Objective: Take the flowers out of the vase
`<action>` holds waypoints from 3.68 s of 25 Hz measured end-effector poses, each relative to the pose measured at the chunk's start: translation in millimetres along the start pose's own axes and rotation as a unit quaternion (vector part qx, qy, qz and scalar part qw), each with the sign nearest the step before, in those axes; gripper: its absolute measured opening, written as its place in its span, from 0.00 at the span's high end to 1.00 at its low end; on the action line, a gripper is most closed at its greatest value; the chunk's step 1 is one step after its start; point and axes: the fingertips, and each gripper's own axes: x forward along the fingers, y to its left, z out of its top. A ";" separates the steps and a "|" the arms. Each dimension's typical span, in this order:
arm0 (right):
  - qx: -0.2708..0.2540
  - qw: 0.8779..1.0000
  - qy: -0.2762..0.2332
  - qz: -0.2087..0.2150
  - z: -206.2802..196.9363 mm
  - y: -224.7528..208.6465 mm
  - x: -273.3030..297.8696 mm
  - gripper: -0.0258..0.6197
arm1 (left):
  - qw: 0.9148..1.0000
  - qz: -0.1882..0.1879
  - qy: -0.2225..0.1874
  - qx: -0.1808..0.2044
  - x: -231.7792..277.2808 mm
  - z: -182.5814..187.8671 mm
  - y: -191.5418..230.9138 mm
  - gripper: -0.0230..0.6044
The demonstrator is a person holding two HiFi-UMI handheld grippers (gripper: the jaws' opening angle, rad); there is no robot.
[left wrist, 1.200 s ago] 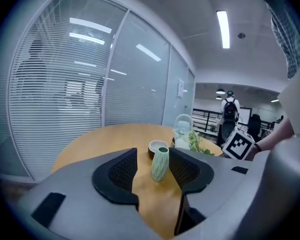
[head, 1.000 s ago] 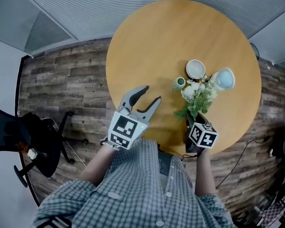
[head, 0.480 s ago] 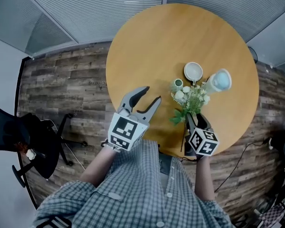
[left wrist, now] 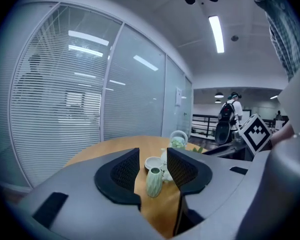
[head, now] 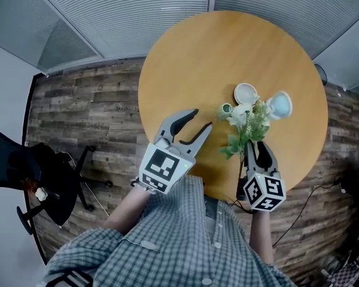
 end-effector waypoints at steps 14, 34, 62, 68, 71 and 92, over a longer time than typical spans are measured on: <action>-0.014 1.000 -0.012 0.017 18.7 1.9 -4.4 0.74 | 1.000 0.008 -0.011 0.001 2.7 15.7 3.1 0.69; -0.037 0.993 -0.114 0.016 89.0 24.9 -30.1 0.91 | 0.999 -0.024 -0.027 0.035 3.4 38.6 -14.9 0.89; -0.092 0.987 -0.121 0.052 92.3 56.1 -28.3 0.94 | 0.997 -0.049 -0.027 0.058 7.3 36.5 -32.0 0.95; -0.097 0.987 -0.120 0.056 91.7 58.8 -29.4 0.94 | 0.997 -0.050 -0.025 0.057 6.3 35.3 -32.6 0.95; -0.097 0.987 -0.119 0.056 91.2 59.1 -29.8 0.94 | 0.997 -0.050 -0.025 0.057 6.1 35.0 -33.0 0.95; -0.100 0.988 -0.099 0.055 78.7 59.9 -30.3 0.94 | 0.997 -0.051 -0.018 0.058 3.8 29.6 -36.8 0.95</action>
